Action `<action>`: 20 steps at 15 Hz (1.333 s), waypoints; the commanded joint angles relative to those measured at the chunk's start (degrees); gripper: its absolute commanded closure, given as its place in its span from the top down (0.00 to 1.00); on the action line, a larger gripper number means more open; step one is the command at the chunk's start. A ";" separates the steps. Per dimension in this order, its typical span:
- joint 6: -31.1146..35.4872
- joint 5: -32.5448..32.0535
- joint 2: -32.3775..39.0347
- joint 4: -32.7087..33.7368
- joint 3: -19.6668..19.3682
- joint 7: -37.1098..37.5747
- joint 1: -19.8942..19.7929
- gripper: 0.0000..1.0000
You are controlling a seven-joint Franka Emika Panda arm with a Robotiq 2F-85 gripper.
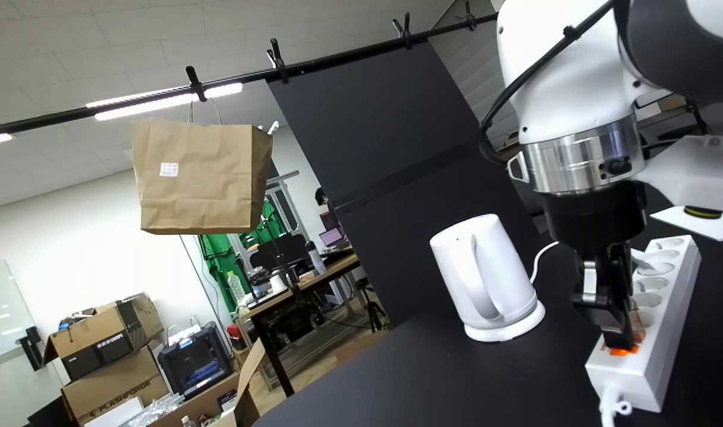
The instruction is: Turn off the switch on the adapter
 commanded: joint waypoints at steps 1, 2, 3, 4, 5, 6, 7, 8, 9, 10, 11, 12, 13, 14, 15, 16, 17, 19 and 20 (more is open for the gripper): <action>1.65 -0.93 1.14 1.10 -2.42 3.14 2.69 0.00; 1.76 -0.91 1.34 1.09 -2.69 3.11 3.04 0.00; 1.77 -0.85 1.51 1.13 -2.95 3.11 3.40 0.00; 1.78 -0.84 1.74 1.22 -3.24 3.10 3.75 0.00; 1.61 -0.46 1.89 1.34 -2.93 2.67 3.46 0.00; 1.39 -0.12 2.03 1.45 -2.57 2.22 3.08 0.00; 1.25 0.22 2.26 1.60 -2.12 1.76 2.53 0.00; 1.08 0.50 2.58 1.85 -1.73 1.31 2.02 0.00; 0.85 1.03 2.93 2.15 -0.94 0.59 1.18 0.00; 0.67 1.53 3.37 2.51 -0.21 -0.14 0.39 0.00; 0.28 2.30 3.93 3.08 0.74 -1.02 -0.65 0.00; -0.19 3.25 4.42 3.69 2.01 -2.18 -1.99 0.00; -0.95 4.13 4.80 4.35 3.20 -3.30 -3.32 0.00; -1.93 5.03 5.37 5.31 4.45 -4.77 -4.88 0.00; -3.06 6.04 5.83 6.21 5.82 -6.31 -6.49 0.00; -4.62 7.07 6.44 7.40 7.11 -7.99 -8.08 0.00; -6.43 8.02 7.10 8.77 8.21 -9.63 -9.53 0.00; -10.26 9.33 7.81 11.14 9.37 -12.48 -11.84 0.00; -12.13 9.70 8.09 12.28 9.65 -13.70 -12.75 0.00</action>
